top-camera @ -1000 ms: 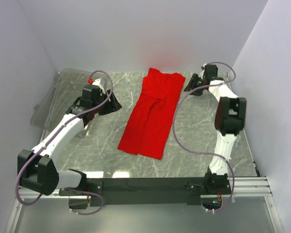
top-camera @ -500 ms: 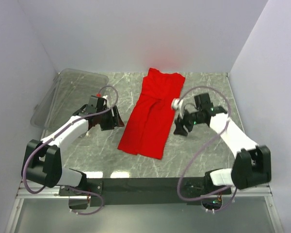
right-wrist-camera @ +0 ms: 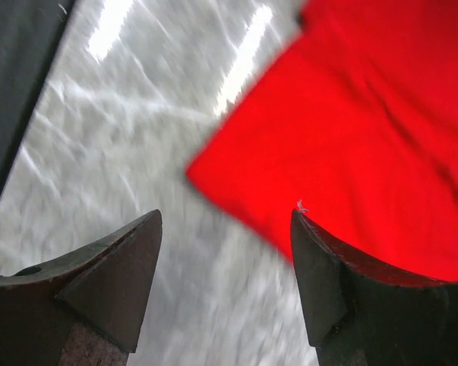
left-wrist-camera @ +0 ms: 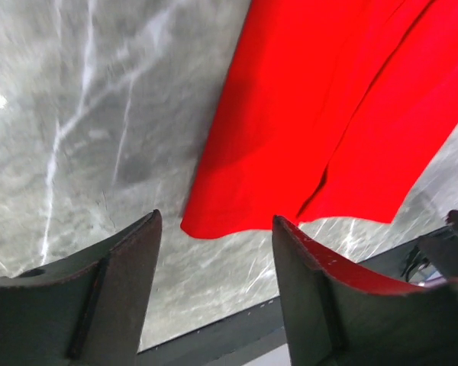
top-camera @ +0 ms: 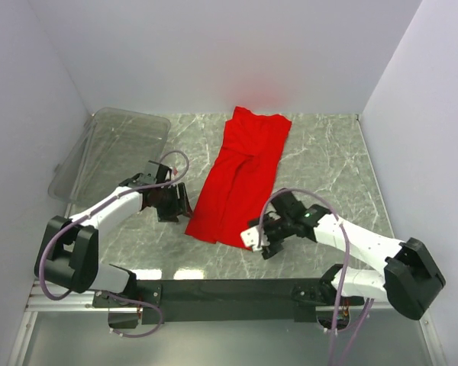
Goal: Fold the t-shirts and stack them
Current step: Fold the tshirt
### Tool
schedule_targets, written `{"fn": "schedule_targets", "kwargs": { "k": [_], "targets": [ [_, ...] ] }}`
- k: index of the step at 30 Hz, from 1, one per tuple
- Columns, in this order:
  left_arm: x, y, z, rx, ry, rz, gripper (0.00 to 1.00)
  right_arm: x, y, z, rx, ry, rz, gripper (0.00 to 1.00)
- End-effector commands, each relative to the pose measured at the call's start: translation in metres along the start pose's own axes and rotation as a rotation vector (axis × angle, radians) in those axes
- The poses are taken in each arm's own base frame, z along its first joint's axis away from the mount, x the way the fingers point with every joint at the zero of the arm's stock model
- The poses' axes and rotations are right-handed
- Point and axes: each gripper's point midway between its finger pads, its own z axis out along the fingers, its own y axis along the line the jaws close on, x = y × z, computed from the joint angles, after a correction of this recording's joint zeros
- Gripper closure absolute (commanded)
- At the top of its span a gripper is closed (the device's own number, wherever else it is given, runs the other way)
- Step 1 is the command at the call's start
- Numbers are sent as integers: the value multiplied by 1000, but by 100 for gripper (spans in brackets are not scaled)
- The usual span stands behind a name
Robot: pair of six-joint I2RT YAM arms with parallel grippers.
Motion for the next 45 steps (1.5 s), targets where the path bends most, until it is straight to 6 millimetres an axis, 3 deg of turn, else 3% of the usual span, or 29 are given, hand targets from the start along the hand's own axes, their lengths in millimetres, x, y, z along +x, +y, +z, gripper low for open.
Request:
{"fn": "schedule_targets", "kwargs": {
  "k": [1,8,15,24,30,33,36,39,40,43,45],
  "targets": [
    [19,5,4,-22,69,-24,36,-10,-18,16,49,6,-81,26],
    [39,3,21,-19,144,-35,39,-6,-9,38,17,66,-121,30],
    [42,-1,28,0,162,-26,39,6,13,37,-53,114,-145,35],
    [42,6,32,-34,156,-16,44,11,10,45,-65,157,-161,36],
    [39,3,38,-24,144,-30,56,15,10,48,-88,182,-177,41],
    [37,1,38,-9,136,-30,73,12,10,50,-96,183,-184,51],
    [35,-3,36,12,125,-23,81,11,11,52,-104,185,-196,63],
    [32,-8,32,29,110,-11,91,10,10,54,-99,187,-188,80],
    [30,-11,30,40,101,-3,92,9,9,54,-94,184,-185,91],
    [28,-17,24,68,88,9,99,3,9,52,-87,161,-163,99],
    [27,-22,20,87,82,15,99,-4,10,48,-75,137,-116,100]
  ]
}}
